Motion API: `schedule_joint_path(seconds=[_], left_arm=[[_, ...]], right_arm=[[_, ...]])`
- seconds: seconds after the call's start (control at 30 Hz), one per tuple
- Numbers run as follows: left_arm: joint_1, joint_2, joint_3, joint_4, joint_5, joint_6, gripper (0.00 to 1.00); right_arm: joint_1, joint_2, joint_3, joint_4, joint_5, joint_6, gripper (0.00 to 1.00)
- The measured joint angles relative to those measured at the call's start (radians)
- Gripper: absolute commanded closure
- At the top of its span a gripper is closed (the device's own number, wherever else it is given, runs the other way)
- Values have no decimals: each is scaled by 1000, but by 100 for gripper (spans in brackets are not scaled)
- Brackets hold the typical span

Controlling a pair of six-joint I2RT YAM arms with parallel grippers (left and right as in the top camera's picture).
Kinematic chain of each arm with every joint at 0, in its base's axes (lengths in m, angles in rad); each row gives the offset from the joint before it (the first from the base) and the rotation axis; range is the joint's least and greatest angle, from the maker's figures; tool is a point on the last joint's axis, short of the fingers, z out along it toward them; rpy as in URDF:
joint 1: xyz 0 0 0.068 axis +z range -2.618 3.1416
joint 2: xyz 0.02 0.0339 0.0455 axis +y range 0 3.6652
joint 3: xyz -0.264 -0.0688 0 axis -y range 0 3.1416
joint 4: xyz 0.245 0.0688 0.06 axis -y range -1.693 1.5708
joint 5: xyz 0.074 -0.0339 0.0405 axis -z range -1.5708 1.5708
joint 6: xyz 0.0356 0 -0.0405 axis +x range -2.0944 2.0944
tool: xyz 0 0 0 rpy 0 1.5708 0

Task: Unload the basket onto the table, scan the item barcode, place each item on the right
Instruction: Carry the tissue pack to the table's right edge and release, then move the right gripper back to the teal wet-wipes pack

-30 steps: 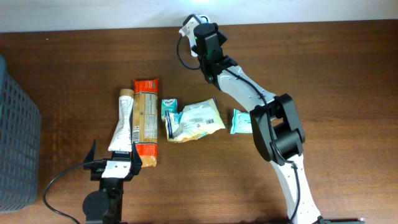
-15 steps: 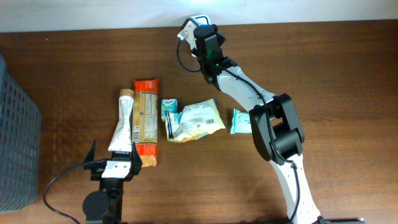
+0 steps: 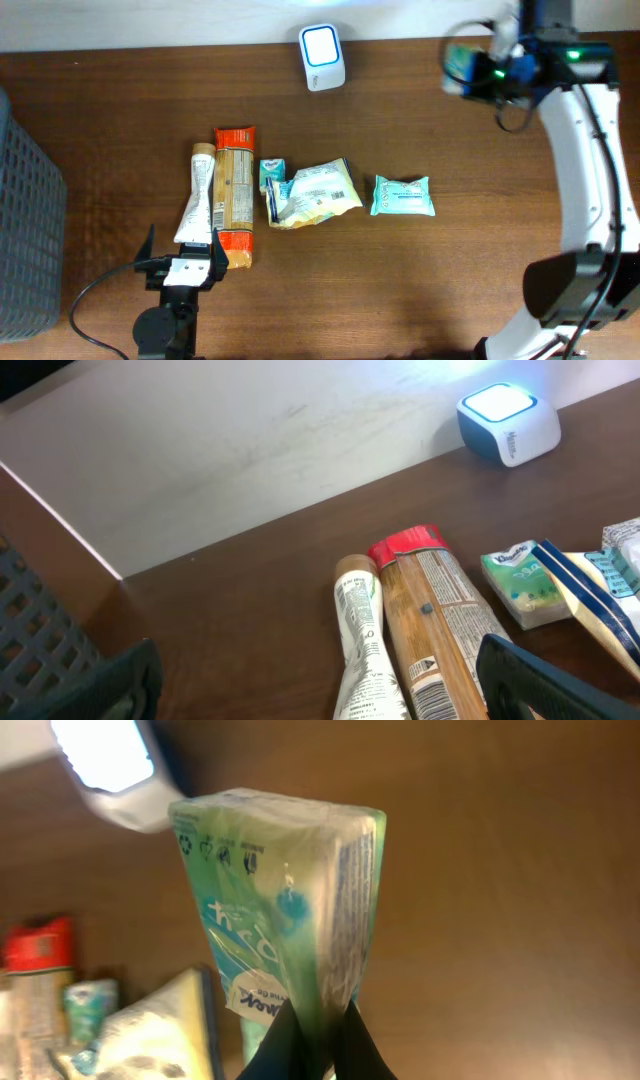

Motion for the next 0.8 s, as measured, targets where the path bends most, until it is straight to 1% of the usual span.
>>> schedule_joint_path(seconds=[0.07,0.17,0.23,0.27,0.3,0.33,0.37,0.4,0.43,0.5,0.57,0.67,0.73,0.8], left_arm=[[0,0,0,0,0,0,1],[0,0,0,0,0,0,1],[0,0,0,0,0,0,1],[0,0,0,0,0,0,1],[0,0,0,0,0,0,1],[0,0,0,0,0,0,1],[0,0,0,0,0,0,1],[0,0,0,0,0,0,1],[0,0,0,0,0,0,1],[0,0,0,0,0,0,1],[0,0,0,0,0,0,1],[0,0,0,0,0,0,1],[0,0,0,0,0,0,1],[0,0,0,0,0,0,1]], right_arm=[[-89,19,-71,3,-2,39,96],[-217,30,-242,24,63,118,96],[-282,35,-349,58,92,142,96],[-300,35,-394,84,101,150,89],[-312,35,-435,102,106,157,86],[-317,35,-461,109,110,164,73],[-319,35,-478,110,113,163,45],[-320,35,-482,109,114,166,28],[-320,35,-482,109,115,163,23],[-320,35,-482,98,114,158,22],[-320,35,-477,49,109,149,21],[-297,35,-423,1,94,117,20],[-183,35,-371,-14,85,76,20],[-38,35,-362,28,90,60,24]])
